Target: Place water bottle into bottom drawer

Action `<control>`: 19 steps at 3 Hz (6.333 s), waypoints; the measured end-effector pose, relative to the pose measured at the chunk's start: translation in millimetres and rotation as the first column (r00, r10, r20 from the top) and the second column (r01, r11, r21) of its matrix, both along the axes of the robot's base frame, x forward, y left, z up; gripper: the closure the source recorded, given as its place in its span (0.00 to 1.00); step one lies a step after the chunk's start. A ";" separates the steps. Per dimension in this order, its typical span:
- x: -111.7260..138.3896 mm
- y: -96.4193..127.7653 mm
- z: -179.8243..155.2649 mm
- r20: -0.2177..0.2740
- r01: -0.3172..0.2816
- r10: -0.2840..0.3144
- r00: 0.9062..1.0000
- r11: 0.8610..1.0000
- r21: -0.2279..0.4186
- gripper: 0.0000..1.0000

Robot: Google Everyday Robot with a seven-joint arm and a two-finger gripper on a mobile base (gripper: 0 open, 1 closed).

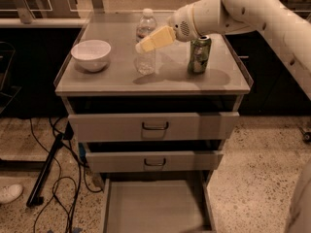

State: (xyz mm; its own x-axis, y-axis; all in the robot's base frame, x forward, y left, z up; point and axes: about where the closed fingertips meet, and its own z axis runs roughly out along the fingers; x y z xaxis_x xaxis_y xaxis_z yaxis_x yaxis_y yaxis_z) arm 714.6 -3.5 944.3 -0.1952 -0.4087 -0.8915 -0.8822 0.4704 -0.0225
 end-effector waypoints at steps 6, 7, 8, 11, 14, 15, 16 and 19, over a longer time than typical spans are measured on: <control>12.7 39.6 10.4 0.020 -0.038 0.037 0.999 0.999 0.033 0.72; 12.7 39.6 10.4 0.020 -0.038 0.037 0.999 0.999 0.033 0.96; 12.2 40.5 10.5 0.019 -0.039 0.038 0.999 0.999 0.035 1.00; -67.7 16.5 44.0 0.021 0.013 -0.016 1.000 0.995 0.100 1.00; -131.8 -38.8 14.3 -0.037 0.167 -0.164 0.986 0.982 0.088 1.00; -131.8 -38.8 14.3 -0.037 0.167 -0.164 0.986 0.982 0.088 1.00; -135.5 -43.4 -6.3 -0.054 0.202 -0.197 0.979 0.973 0.111 1.00; -150.8 -54.0 -47.1 -0.100 0.243 -0.228 0.968 0.954 0.173 1.00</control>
Offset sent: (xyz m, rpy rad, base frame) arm 0.0130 0.0318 0.0071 0.0337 -0.0155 0.0327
